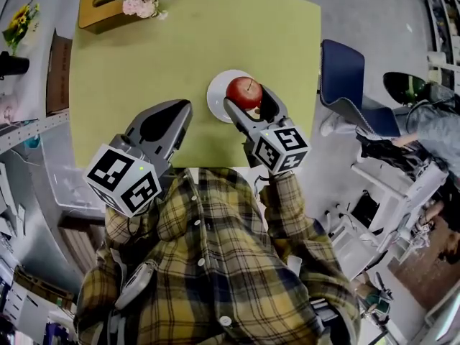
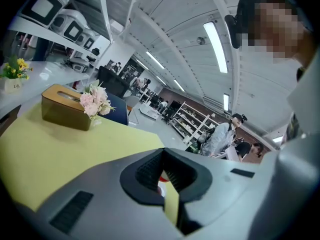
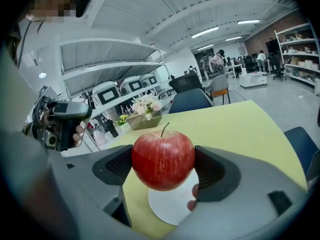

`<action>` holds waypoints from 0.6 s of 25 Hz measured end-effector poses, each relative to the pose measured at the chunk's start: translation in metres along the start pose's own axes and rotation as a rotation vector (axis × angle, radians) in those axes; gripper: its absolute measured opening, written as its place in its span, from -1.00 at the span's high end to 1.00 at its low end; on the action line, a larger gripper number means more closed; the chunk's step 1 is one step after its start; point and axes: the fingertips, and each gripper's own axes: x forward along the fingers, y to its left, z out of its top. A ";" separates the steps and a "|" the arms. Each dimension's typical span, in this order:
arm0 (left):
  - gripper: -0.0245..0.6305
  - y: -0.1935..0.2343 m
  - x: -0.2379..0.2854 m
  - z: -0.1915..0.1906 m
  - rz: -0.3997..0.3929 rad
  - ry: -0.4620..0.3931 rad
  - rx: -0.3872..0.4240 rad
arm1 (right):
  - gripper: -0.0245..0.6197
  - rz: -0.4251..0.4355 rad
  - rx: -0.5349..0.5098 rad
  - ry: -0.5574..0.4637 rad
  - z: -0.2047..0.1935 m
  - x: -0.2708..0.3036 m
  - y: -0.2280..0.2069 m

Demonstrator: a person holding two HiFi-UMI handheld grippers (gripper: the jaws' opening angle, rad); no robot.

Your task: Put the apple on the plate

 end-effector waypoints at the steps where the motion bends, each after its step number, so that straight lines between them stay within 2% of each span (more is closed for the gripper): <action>1: 0.91 0.001 0.000 -0.003 0.003 0.004 -0.005 | -0.22 -0.003 -0.001 -0.001 -0.004 0.002 -0.003; 15: 0.91 0.013 0.001 -0.036 0.028 0.068 -0.036 | -0.22 -0.049 -0.017 -0.022 -0.047 0.031 -0.033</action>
